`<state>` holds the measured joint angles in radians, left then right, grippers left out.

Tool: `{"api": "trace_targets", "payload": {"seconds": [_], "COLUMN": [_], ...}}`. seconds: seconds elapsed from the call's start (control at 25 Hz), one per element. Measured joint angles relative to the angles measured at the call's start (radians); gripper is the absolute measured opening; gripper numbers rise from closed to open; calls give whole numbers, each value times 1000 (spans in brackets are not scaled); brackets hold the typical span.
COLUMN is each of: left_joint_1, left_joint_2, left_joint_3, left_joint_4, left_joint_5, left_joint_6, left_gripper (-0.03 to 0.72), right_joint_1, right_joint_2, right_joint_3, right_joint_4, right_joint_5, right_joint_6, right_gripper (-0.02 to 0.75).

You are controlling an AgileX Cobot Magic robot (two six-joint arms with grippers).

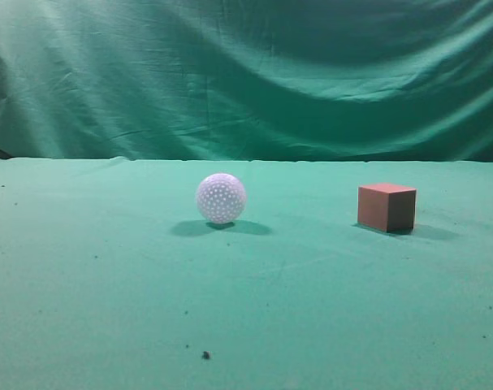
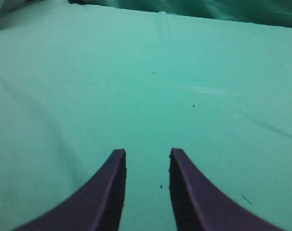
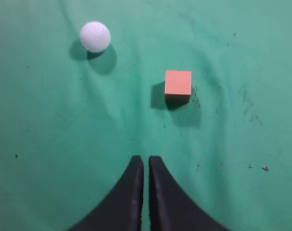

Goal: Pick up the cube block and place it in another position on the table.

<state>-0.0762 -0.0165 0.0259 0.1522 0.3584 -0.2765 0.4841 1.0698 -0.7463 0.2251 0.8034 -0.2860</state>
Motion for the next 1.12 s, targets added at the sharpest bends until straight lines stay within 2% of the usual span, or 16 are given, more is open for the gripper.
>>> {"api": "trace_targets", "payload": {"seconds": [0.12,0.2,0.32,0.56,0.64,0.84,1.08,1.12], "left_joint_1": [0,0,0,0,0,0,0,0], "left_joint_2": [0,0,0,0,0,0,0,0], "left_joint_3": [0,0,0,0,0,0,0,0], "left_joint_4": [0,0,0,0,0,0,0,0], "left_joint_5": [0,0,0,0,0,0,0,0], "left_joint_6": [0,0,0,0,0,0,0,0], "left_gripper": [262,262,262,262,262,262,262,262], "right_joint_1": [42,59,74,82,82,82,82,82], "right_joint_2": [157,249,380,553,592,680,732,732], "right_joint_3": [-93,-144,-223,-318,-321,-324,-328,-328], "right_joint_4": [-94,-107,-109,-115,-123,-195,-204,-204], "right_joint_5": [46,67,96,83,33,-60,-92,-93], "right_joint_6": [65,79,85,93,94,129,136,138], "right_gripper": [0,0,136,467,527,517,238,245]}}
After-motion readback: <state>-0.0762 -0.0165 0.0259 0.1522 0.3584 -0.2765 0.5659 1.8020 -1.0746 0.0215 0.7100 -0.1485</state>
